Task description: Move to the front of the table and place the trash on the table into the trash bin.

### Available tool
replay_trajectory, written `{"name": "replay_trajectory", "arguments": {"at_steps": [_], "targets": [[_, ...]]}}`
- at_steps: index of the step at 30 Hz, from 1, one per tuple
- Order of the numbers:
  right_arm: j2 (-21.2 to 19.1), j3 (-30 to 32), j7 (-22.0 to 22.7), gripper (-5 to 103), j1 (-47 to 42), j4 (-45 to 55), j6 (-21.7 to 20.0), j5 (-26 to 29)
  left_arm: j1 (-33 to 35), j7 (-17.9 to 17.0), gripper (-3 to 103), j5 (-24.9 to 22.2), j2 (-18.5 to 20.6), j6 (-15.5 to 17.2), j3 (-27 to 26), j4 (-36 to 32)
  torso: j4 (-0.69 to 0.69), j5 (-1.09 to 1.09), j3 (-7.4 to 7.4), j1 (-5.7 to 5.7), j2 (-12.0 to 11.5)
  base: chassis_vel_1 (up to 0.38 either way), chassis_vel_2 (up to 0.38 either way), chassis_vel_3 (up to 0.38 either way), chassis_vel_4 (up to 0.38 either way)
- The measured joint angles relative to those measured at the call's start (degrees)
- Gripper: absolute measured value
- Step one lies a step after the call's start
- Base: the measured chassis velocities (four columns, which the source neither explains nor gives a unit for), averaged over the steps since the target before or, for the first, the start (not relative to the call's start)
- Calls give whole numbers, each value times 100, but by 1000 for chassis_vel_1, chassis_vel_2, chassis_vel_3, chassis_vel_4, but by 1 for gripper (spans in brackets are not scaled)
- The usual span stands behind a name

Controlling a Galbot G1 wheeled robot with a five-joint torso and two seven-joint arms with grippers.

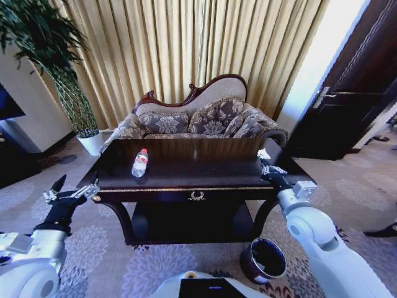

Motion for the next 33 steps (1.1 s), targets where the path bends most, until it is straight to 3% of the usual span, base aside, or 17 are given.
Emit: {"name": "replay_trajectory", "arguments": {"at_steps": [21, 27, 33], "targets": [[178, -89, 52, 0, -124, -337, 98, -139, -19, -10, 100, 27, -61, 5, 6, 0, 0, 0, -1, -2, 1, 106, -102, -103, 98], [360, -162, 52, 0, -571, -877, 96, -515, -61, -14, 100, 22, -60, 3, 1, 2, 0, -1, 0, 0, 1, 7, -13, -20, 8], [680, -491, -331, 0, -765, -2087, 62, -992, -77, -17, 100, 10, -87, -2, -15, 3, -1, 1, 1, 2, 0, 0, 0, 0, 0]]}}
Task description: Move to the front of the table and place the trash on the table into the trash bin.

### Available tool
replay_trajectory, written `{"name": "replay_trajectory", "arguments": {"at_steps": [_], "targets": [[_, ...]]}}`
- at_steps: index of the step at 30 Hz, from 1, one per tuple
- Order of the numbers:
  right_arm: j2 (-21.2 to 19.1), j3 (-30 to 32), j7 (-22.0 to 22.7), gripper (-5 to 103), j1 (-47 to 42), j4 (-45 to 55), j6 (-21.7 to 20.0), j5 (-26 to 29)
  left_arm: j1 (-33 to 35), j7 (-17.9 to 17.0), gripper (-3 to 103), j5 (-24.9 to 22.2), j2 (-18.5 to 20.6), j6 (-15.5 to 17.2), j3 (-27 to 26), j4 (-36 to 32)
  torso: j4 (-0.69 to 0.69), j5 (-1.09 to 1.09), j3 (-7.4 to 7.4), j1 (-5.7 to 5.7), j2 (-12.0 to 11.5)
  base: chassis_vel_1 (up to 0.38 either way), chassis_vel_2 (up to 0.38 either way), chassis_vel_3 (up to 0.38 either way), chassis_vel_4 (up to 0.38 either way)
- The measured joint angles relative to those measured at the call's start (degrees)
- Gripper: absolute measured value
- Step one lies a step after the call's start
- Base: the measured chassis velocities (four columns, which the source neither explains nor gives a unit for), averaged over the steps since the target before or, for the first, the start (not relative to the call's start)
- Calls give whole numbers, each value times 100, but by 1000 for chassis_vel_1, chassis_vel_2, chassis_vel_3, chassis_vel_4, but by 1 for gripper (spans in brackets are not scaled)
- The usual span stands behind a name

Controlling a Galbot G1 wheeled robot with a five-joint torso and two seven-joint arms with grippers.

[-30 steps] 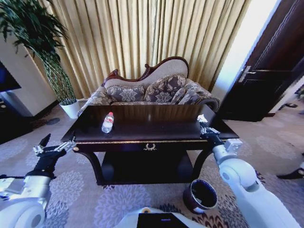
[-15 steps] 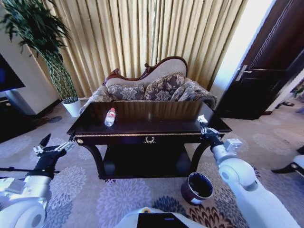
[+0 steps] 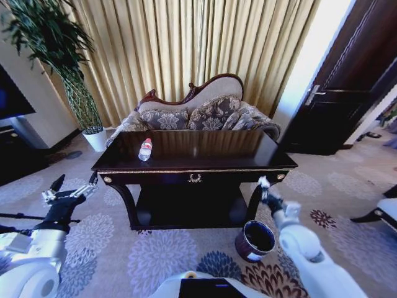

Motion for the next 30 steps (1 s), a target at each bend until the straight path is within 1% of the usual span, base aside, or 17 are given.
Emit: {"name": "replay_trajectory", "arguments": {"at_steps": [2, 3, 4, 5, 7, 9, 11, 12, 14, 17, 20, 22, 24, 25, 27, 28, 30], "targets": [[150, -136, -132, 0, 243, -765, -119, -30, 0, -1, 100, -7, -18, -6, -4, 0, 0, 0, -1, -1, 1, 0, 0, 0, 0], [150, -136, -132, 0, 243, -765, -119, -30, 0, -1, 100, -7, -18, -6, -4, 0, 0, 0, -1, -1, 1, 0, 0, 0, 0], [221, -199, -158, 0, 431, -1214, -133, -81, 6, -4, 100, -21, -39, -8, -4, 0, 1, -1, -1, -2, 1, 0, 0, 0, 0], [221, -199, -158, 0, 431, -1214, -133, -81, 6, -4, 100, -21, -39, -8, -4, 0, 1, -1, -1, -2, 1, 0, 0, 0, 0], [317, -291, -173, 0, 771, -1944, -135, -152, 33, -6, 100, -38, -78, -9, -1, 0, 2, -1, 0, -1, 0, 0, 0, 0, 0], [344, -315, -173, 0, 875, -2155, -134, -190, 34, -5, 100, -40, -85, -10, 1, 0, 2, -1, 0, -1, 0, 0, 0, 0, 0], [430, -349, -173, 0, 1188, -2791, -134, -474, 24, -4, 100, -41, -87, -12, 9, 0, 2, 0, 0, -1, 0, 0, 0, 0, 0], [430, -349, -173, 0, 1188, -2791, -134, -474, 24, -4, 100, -41, -87, -12, 9, 0, 2, 0, 0, -1, 0, 0, 0, 0, 0], [460, -371, -230, 0, 1318, -3148, -134, -632, 18, -4, 100, -42, -87, -13, 11, 0, 1, -1, 0, -1, 0, 0, 0, 0, 0], [472, -388, -275, 0, 1350, -3277, -127, -719, 17, -4, 100, -43, -94, -14, 12, 0, 1, -2, 0, -1, 1, 0, 0, 0, 0], [543, -413, -290, 0, 1496, -3622, 21, -1012, 16, -5, 100, -43, -136, -14, 37, 0, 1, -1, 0, -1, 0, 0, 0, 0, 0], [551, -413, -289, 0, 1526, -3651, 39, -1066, 16, -5, 100, -43, -143, -14, 40, 0, 2, 0, 0, -1, 0, 0, 0, 0, 0], [552, -419, -288, 11, 1549, -3653, 53, -1158, 16, -5, 100, -45, -143, -14, 38, 0, 2, -1, 0, -1, 0, 0, 0, 0, 0], [552, -419, -288, 11, 1549, -3653, 53, -1158, 16, -5, 100, -45, -143, -14, 38, 0, 2, -1, 0, -1, 0, 0, 0, 0, 0], [558, -419, -288, 21, 1553, -3617, 55, -1206, 9, -17, 100, -55, -124, -14, 25, 0, 1, -2, -1, -1, 1, 0, 0, 0, 0], [558, -419, -288, 21, 1553, -3617, 55, -1206, 9, -17, 100, -55, -124, -14, 25, 0, 1, -2, -1, -1, 1, 0, 0, 0, 0], [562, -411, -288, 32, 1551, -3597, 59, -1246, 6, -40, 100, -65, -106, -14, 20, 0, 1, -1, -1, -2, 0, 0, 0, 0, 0]]}}
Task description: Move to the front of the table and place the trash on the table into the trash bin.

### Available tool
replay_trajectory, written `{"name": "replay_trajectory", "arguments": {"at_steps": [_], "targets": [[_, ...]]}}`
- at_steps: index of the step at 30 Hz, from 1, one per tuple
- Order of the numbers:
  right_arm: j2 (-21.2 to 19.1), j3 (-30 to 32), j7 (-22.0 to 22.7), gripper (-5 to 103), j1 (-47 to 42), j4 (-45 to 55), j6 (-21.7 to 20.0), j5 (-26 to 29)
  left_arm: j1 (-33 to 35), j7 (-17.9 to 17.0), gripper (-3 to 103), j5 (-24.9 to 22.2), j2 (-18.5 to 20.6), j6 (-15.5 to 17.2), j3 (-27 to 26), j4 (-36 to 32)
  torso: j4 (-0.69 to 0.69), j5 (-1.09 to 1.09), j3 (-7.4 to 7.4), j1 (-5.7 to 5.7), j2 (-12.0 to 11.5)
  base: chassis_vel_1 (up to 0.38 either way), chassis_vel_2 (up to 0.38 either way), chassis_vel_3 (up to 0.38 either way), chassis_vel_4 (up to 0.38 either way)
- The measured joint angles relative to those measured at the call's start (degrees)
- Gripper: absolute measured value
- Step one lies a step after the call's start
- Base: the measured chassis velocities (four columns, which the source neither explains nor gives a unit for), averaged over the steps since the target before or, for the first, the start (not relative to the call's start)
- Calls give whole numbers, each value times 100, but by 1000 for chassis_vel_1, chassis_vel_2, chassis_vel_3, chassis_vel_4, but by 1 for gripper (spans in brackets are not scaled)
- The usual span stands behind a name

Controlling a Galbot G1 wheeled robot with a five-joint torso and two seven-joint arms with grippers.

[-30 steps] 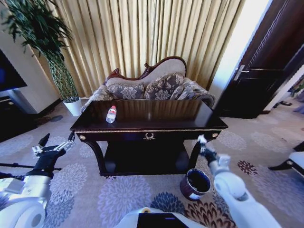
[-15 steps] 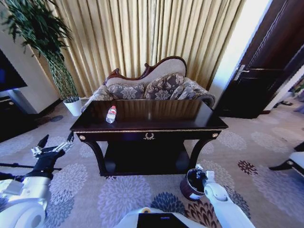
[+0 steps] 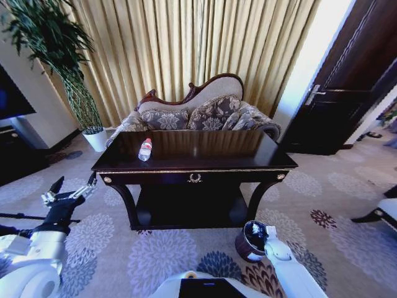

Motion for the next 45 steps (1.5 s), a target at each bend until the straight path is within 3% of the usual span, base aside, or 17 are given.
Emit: {"name": "replay_trajectory", "arguments": {"at_steps": [4, 10, 13, 15, 17, 19, 38, 43, 45], "targets": [[-5, 8, 0, 43, -19, 7, 11, -8, -1, -11, 100, -2, 2, 0, 0, 0, 0, 0, 0, 0, 0, 0, 0, 0, 0], [-22, 53, 0, 70, -89, 29, 16, 5, 15, -12, 100, -3, -22, 0, 1, 0, 0, 0, 0, 0, 0, 0, 0, 0, 0], [-24, 70, 0, 76, -106, 39, 16, 16, 20, -12, 100, -3, -22, 0, -3, 0, -1, 0, 0, 0, 0, 0, 0, 0, 0], [-24, 90, 0, 92, -116, 52, 22, 26, 27, -12, 100, -2, -21, 0, -10, 0, 0, 0, 0, 0, 0, 0, 0, 0, 0], [-24, 93, 0, 92, -121, 57, 25, 29, 31, -12, 100, -2, -20, 0, -10, 0, 0, 0, 0, 0, 0, 0, 0, 0, 0], [-25, 103, 1, 99, -124, 61, 31, 40, 33, -12, 100, -1, -21, 0, -11, 0, 0, 0, 0, 0, 0, 0, 0, 0, 0], [-23, 178, 9, 100, -182, 121, 74, 85, 42, -12, 100, -34, -12, 0, -61, 0, 0, 0, 0, 0, 0, 0, 0, 0, 0], [-154, 191, 9, 100, -234, 375, 88, 555, 48, -12, 100, -44, -3, 1, -74, 0, -1, 1, 0, 0, 0, 0, 0, 0, 0], [-252, 261, 12, 100, -335, 855, 344, 886, 60, -13, 100, -53, 14, 1, -84, 0, 0, 0, 0, 0, 0, 0, 0, 0, 0]]}}
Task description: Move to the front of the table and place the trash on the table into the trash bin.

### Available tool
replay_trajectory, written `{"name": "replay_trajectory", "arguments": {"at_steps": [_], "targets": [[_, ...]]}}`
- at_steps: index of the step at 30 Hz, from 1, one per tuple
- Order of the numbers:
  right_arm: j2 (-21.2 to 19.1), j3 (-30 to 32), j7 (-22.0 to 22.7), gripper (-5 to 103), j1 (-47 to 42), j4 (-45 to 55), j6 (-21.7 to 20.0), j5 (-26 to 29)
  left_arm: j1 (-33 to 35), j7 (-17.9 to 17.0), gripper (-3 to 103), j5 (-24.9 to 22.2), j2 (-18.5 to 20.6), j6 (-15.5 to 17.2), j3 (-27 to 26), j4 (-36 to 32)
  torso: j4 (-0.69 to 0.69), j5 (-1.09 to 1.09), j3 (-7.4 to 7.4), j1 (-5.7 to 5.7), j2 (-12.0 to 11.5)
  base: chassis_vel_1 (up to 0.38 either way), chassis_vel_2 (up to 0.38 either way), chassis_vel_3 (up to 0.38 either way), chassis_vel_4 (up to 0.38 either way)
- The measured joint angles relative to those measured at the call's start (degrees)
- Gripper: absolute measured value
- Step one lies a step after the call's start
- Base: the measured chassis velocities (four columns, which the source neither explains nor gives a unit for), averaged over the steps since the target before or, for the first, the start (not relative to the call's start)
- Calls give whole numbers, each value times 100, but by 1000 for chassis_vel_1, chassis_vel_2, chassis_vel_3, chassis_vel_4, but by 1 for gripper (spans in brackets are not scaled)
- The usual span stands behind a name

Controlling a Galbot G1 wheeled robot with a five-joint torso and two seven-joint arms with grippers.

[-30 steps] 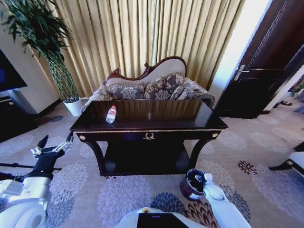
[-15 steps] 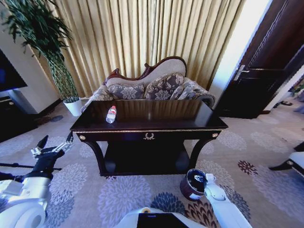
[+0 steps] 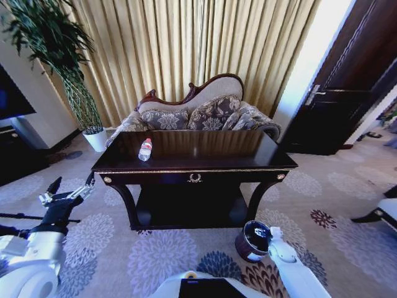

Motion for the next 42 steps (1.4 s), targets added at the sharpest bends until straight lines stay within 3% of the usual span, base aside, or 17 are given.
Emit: {"name": "replay_trajectory", "arguments": {"at_steps": [1, 3, 4, 5, 11, 14, 16, 22, 42], "targets": [[0, 0, 0, 100, 0, 0, 0, 0, 0, 0, 100, 0, 0, 0, 0, 0, 0, 0, 0, 0, 0, 0, 0, 0, 0], [-32, 77, 101, 100, -66, 505, 538, -49, 1, 0, 100, 0, 6, 0, 14, 0, 0, 0, 0, 0, 0, 0, 0, 0, 0], [-32, 77, 101, 100, -66, 505, 538, -49, 1, 0, 100, 0, 6, 0, 14, 0, 0, 0, 0, 0, 0, 0, 0, 0, 0], [-45, 175, 162, 100, -165, 1129, 857, -146, 7, 2, 100, 0, 4, 0, 36, 0, 2, 0, 0, 0, 0, 0, 0, 0, 0], [-82, 418, -118, 100, -555, 2873, 953, 32, 13, 1, 100, 2, 9, 5, 48, 0, 0, -2, 0, 0, 0, 0, 0, 0, 0], [-80, 454, -215, 100, -697, 3664, 801, 229, 13, 2, 100, 3, 24, 8, 48, 0, 1, -2, 0, 0, 0, 0, 0, 0, 0], [-57, 455, -241, 100, -768, 4360, 408, 522, 5, 6, 100, 5, 29, 14, 74, 0, 0, -2, 0, 0, 1, 0, 0, 0, 0], [-50, 459, -291, 100, -719, 5106, -160, 892, 1, 11, 100, 9, 27, 21, 90, 0, 0, 0, 0, 0, 1, 0, 0, 0, 0], [48, 343, -305, 100, -847, 5368, -279, 381, 7, 20, 100, 42, 64, 33, 30, 0, 0, 0, 0, -1, 1, -63, 61, 58, -54]]}}
